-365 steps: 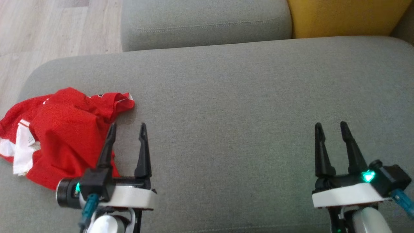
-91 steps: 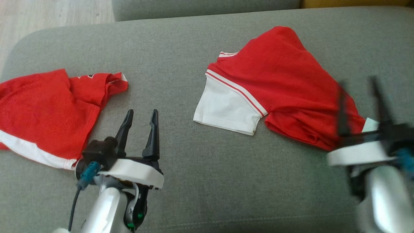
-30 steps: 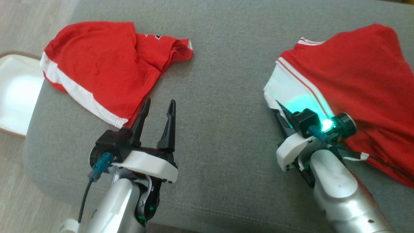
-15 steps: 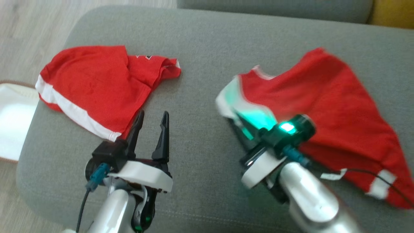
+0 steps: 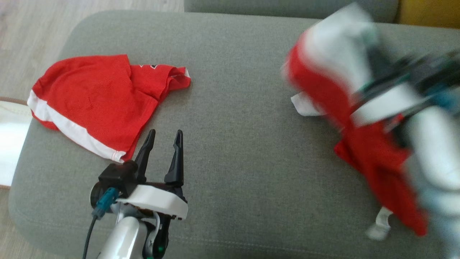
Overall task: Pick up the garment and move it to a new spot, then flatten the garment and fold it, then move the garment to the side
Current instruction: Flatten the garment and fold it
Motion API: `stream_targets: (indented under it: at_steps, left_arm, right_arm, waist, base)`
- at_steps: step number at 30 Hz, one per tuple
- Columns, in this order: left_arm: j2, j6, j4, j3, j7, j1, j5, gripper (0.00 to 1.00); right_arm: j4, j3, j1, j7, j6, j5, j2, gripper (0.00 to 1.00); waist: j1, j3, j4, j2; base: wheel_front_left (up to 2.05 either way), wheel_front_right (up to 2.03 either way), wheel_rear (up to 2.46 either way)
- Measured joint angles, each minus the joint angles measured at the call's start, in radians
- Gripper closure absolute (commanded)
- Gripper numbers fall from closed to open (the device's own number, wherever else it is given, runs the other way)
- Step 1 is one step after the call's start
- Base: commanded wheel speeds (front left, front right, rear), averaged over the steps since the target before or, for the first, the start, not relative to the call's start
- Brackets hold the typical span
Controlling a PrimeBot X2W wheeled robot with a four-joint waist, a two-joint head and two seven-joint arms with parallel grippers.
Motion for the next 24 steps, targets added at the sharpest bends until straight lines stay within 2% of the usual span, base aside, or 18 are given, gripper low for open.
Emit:
stream_targets:
  at_steps: [3,5,8,9,10,14,17,20,24]
  left_arm:
    - [0.000,0.000,-0.002,-0.002,0.000,-0.001,0.000,0.00]
    - [0.000,-0.009,-0.002,-0.003,0.000,-0.005,0.000,0.00]
    - [0.000,-0.013,-0.001,-0.012,0.000,-0.024,0.000,0.00]
    - [0.000,-0.017,-0.001,-0.017,0.000,-0.033,0.000,0.00]
    - [0.000,-0.017,-0.001,-0.022,0.000,-0.042,0.000,0.00]
    - [-0.001,-0.017,-0.001,-0.029,0.000,-0.067,-0.002,0.00]
    - [0.000,-0.016,0.000,-0.033,0.000,-0.067,-0.002,0.00]
    - [-0.001,-0.016,0.005,-0.030,0.000,-0.067,-0.002,0.00]
    - [0.000,-0.015,0.006,-0.023,0.000,-0.063,-0.002,0.00]
  right_arm:
    - [0.029,-0.103,-0.107,0.037,0.000,-0.020,-0.098,1.00]
    - [0.077,-0.127,-0.182,0.050,0.000,-0.056,-0.171,1.00]
    - [0.201,-0.143,-0.304,0.087,0.000,-0.103,-0.239,1.00]
    - [0.247,-0.145,-0.342,0.098,0.000,-0.119,-0.251,0.24]
    - [0.288,-0.149,-0.375,0.104,0.000,-0.125,-0.255,0.00]
    - [0.431,-0.186,-0.473,0.112,0.000,-0.205,-0.255,0.00]
    - [0.487,-0.241,-0.495,0.081,0.000,-0.255,-0.240,0.00]
    - [0.534,-0.282,-0.490,0.013,0.000,-0.298,-0.175,0.00]
    - [0.537,-0.339,-0.457,-0.041,0.000,-0.313,-0.110,0.00]
  waist:
    - [0.0000,0.021,0.001,0.0000]
    - [0.0000,0.039,0.002,0.0000]
    - [0.0000,0.068,0.004,0.0000]
    - [0.0000,0.077,0.005,0.0000]
    - [0.0000,0.085,0.006,0.0000]
    - [0.0000,0.107,0.014,0.0000]
    - [0.0000,0.109,0.016,0.0000]
    - [0.0000,0.094,0.007,0.0000]
    - [0.0000,0.068,-0.008,0.0000]
  base:
    - [0.00,0.00,0.00]
    - [0.00,0.00,0.00]
    - [0.00,0.00,0.00]
    - [0.00,0.00,0.00]
    - [0.00,0.00,0.00]
    - [0.00,0.00,0.00]
    - [0.00,0.00,0.00]
    - [0.00,0.00,0.00]
    - [0.00,0.00,0.00]
